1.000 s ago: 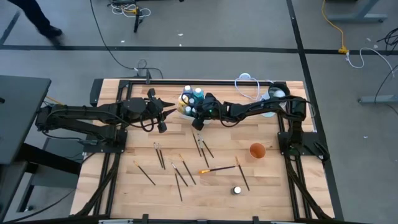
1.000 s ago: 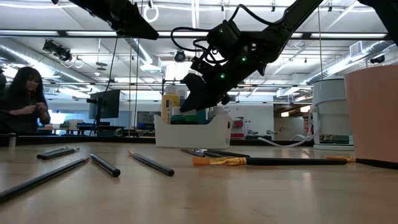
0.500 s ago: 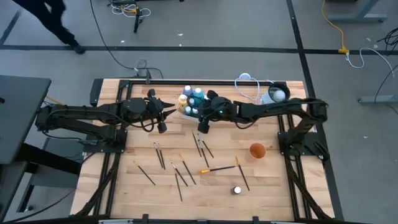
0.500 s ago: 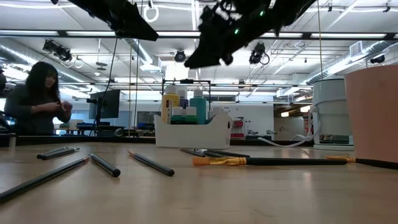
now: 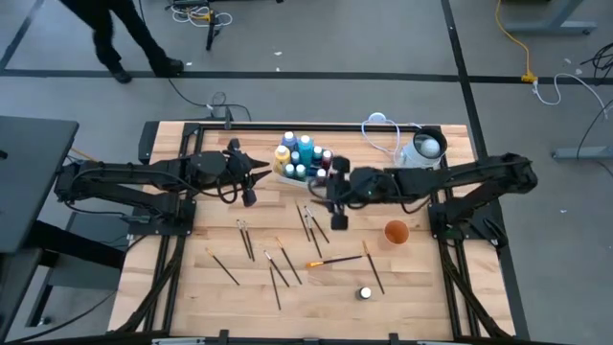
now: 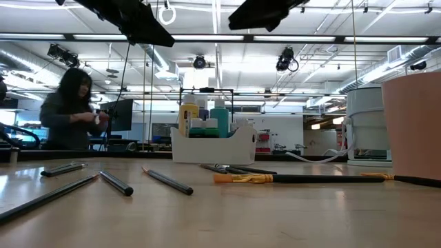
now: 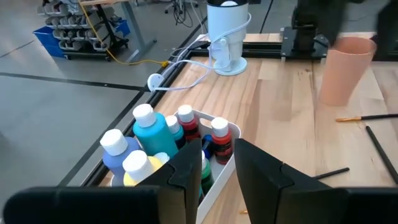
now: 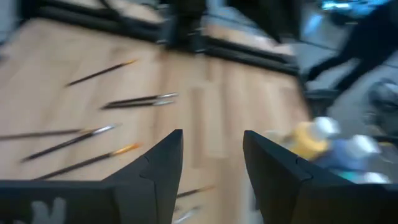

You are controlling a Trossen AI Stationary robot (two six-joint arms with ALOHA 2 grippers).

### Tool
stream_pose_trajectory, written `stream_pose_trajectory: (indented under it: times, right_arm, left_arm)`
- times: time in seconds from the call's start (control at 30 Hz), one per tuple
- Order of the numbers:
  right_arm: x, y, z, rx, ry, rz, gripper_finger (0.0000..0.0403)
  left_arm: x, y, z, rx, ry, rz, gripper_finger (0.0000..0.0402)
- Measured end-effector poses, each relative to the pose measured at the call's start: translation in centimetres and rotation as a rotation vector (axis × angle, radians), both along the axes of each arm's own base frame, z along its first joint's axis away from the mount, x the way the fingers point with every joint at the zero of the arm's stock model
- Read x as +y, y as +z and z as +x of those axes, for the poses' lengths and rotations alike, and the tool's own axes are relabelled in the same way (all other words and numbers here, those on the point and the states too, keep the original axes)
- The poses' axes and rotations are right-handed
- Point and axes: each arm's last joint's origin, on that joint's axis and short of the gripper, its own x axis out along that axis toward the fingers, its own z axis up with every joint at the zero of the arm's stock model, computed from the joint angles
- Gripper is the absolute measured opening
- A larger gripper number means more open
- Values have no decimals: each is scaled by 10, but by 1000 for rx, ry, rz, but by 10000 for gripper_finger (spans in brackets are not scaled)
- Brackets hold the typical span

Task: Pick & Place Paint Supplies
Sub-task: Put the black paint bottle into the white bin

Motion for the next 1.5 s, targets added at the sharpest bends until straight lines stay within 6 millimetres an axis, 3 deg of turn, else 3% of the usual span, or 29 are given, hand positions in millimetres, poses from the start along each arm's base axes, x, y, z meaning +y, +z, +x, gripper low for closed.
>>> stream_pose_trajectory:
  times: [0.33,0.6,1.0,1.23,1.5]
  right_arm:
    - [59,-11,-19,187,432,223,174]
    - [93,-32,-36,266,527,265,174]
    - [100,-75,-52,329,662,371,174]
    - [97,-107,-63,250,706,478,174]
    - [107,-128,-83,191,823,520,174]
  left_arm:
    - [0,0,0,-3,-1,-7,103]
    - [0,0,0,-2,-1,-8,103]
    - [0,-2,-1,14,5,-25,103]
    - [-1,-2,0,12,-33,-45,103]
    - [-1,-2,0,5,-32,-46,103]
